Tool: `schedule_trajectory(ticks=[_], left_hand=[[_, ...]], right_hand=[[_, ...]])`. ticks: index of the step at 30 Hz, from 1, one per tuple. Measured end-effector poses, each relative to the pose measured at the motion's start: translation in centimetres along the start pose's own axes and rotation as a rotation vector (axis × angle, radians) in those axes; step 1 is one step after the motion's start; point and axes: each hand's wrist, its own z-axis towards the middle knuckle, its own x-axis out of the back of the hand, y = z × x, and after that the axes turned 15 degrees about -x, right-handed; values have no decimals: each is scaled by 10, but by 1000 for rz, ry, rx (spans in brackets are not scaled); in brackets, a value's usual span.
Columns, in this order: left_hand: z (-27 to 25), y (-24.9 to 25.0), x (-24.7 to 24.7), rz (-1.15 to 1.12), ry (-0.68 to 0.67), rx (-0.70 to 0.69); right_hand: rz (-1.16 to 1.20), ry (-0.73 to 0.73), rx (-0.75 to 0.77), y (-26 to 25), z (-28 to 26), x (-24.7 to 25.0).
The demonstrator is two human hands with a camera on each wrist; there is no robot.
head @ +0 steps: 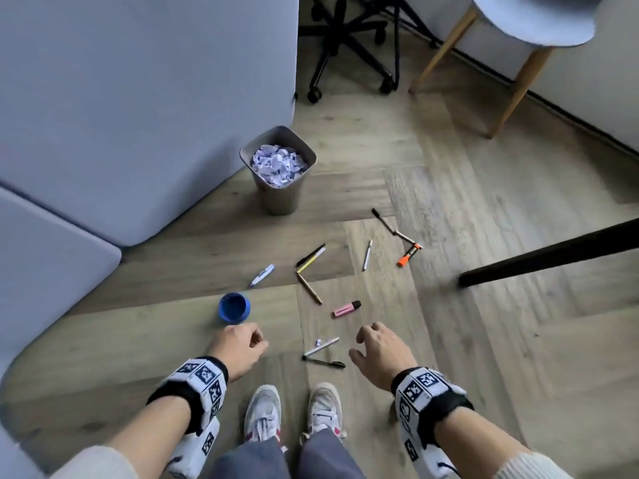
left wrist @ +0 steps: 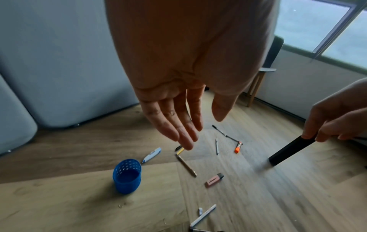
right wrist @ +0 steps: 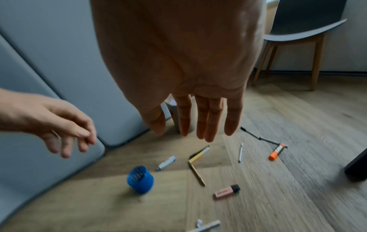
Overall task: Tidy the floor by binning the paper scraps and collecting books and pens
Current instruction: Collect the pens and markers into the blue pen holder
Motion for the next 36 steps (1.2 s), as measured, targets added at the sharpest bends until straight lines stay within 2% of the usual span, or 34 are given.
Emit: schedule_trajectory(ticks=[4, 8, 12, 17, 23, 26, 28, 33, 36], left_hand=[[73, -73, -85, 22, -31, -46], [152, -129, -176, 127, -68, -184], [219, -161, -249, 254, -105, -351], [277, -171, -305, 494, -197, -652], [287, -166, -323, 587, -169, -767], [281, -168, -324, 619, -178, -771], [278, -171, -322, 574, -146, -747], [268, -194, -298, 361, 22, -631], [257, -211, -286, 237, 113, -492]], right_hand=[[-109, -77, -6, 19, 110, -104], [-225, -159, 106, 39, 201, -204], [-294, -94, 273, 50, 270, -275], [-376, -7, 483, 56, 313, -321], [-210, 55, 476, 65, 319, -325], [-39, 15, 434, 67, 317, -320], [161, -45, 359, 67, 322, -318], [999, -345, 127, 61, 326, -309], [1261, -319, 106, 49, 325, -298]])
